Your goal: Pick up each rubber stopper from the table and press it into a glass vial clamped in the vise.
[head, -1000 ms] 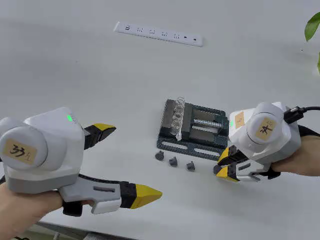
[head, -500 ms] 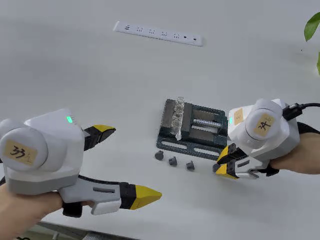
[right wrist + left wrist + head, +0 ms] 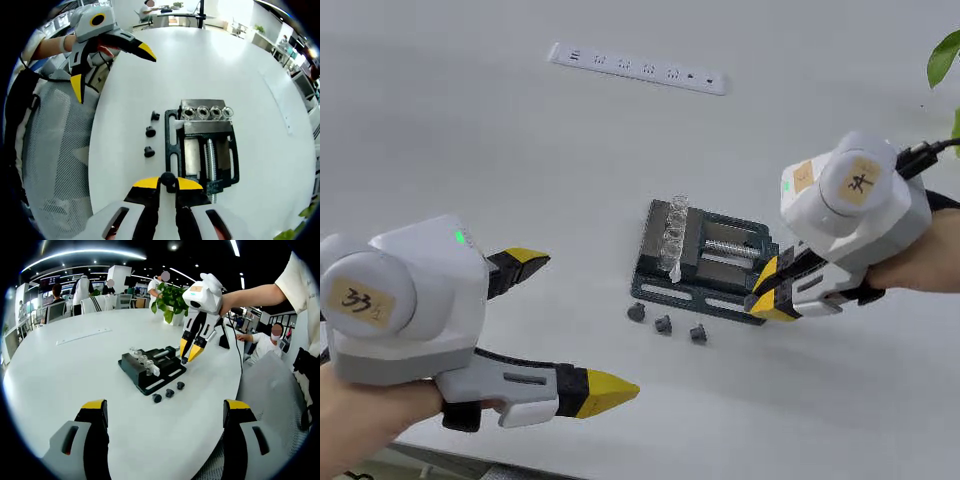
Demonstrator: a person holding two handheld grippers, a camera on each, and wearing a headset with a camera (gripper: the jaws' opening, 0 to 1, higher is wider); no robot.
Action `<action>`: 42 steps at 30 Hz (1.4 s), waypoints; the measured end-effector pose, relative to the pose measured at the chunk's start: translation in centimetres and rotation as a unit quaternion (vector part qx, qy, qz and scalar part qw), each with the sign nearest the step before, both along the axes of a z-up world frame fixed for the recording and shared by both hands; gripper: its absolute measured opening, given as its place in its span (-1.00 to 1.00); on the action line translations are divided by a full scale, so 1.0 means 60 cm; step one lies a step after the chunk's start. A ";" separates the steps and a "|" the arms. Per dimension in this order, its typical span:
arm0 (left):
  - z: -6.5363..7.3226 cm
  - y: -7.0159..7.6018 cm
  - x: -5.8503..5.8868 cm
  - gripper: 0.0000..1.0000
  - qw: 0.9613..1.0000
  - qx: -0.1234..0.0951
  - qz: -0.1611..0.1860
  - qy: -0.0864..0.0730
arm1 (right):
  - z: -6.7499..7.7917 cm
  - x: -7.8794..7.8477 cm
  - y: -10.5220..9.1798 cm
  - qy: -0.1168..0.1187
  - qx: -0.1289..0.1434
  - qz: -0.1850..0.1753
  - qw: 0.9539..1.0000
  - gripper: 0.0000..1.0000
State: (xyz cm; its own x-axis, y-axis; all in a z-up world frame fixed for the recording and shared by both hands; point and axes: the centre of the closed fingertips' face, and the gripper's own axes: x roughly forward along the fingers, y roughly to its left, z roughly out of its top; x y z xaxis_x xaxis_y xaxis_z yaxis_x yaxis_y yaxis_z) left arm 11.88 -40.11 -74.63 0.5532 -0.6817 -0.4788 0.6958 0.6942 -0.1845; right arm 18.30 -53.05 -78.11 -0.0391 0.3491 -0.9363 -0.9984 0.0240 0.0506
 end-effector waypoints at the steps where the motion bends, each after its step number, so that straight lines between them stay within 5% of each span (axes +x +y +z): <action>1: 0.000 0.001 0.000 0.91 1.000 0.000 0.000 0.000 | 0.007 0.006 0.003 -0.004 0.000 0.009 1.000 -0.86; 12: -0.003 0.000 0.003 0.91 1.000 -0.001 0.000 0.001 | 0.069 0.065 0.042 0.000 0.007 0.028 1.000 -0.86; 21: -0.007 -0.003 0.005 0.91 1.000 -0.006 0.000 0.004 | 0.111 0.107 0.060 -0.009 -0.018 0.066 0.998 -0.86; 27: -0.008 -0.002 0.005 0.90 1.000 -0.007 0.002 0.005 | 0.115 0.133 0.082 -0.009 -0.024 0.080 0.996 -0.86; 42: -0.016 0.007 0.006 0.90 1.000 -0.009 0.009 0.008 | 0.099 0.118 0.127 0.006 -0.032 0.123 0.992 -0.87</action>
